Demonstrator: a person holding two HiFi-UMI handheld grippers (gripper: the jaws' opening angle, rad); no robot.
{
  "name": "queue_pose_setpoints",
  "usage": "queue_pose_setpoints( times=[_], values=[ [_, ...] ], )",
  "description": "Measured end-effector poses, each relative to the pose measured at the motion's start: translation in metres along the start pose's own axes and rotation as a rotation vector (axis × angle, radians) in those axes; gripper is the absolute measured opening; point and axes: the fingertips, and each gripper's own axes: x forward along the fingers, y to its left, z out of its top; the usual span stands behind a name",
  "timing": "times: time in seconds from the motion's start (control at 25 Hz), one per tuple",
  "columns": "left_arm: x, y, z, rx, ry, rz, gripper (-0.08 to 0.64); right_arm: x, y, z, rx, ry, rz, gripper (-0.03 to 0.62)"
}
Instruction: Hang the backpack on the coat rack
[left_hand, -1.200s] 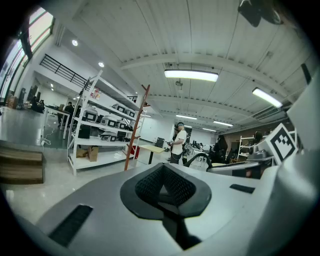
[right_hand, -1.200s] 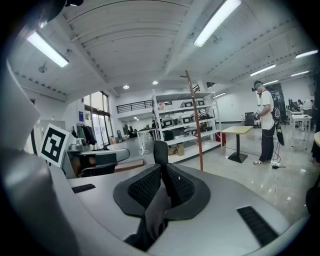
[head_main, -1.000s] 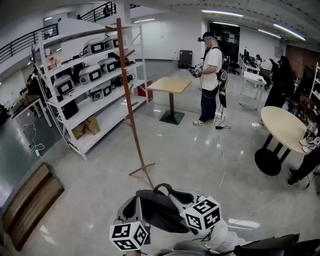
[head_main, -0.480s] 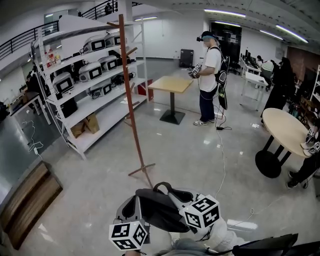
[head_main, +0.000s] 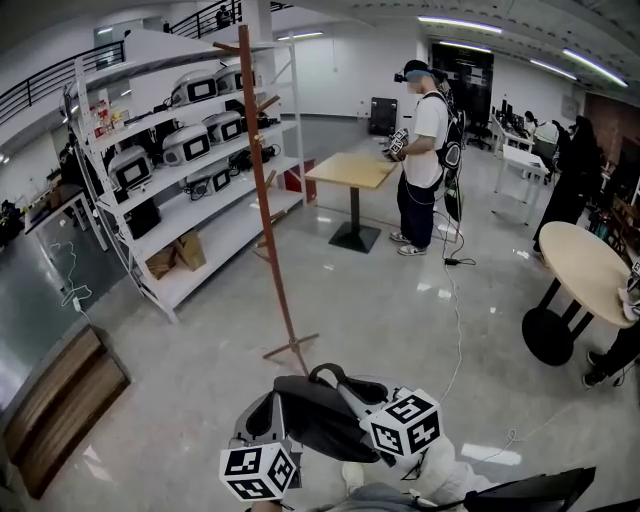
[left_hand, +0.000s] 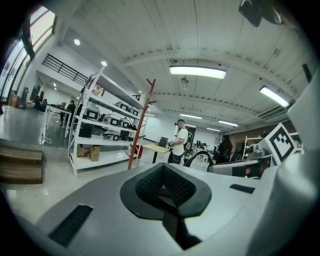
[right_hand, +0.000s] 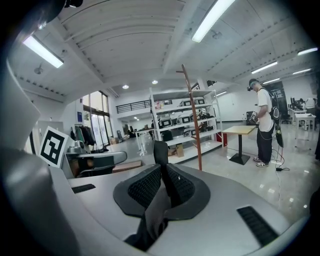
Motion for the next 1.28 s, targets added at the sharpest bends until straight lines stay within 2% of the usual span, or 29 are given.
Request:
queue_pose_setpoints(
  times=[0.48, 0.84, 1.28],
  values=[
    [0.078, 0.006, 0.029, 0.002, -0.022, 0.042, 0.000, 0.047, -0.051, 0.041, -0.069, 0.010, 0.069, 0.040],
    [0.123, 0.013, 0.030, 0.005, -0.012, 0.090, 0.000, 0.079, -0.086, 0.052, -0.103, 0.020, 0.122, 0.041],
    [0.161, 0.028, 0.031, 0.010, 0.012, 0.127, 0.000, 0.114, -0.117, 0.057, -0.109, 0.052, 0.141, 0.040]
  ],
)
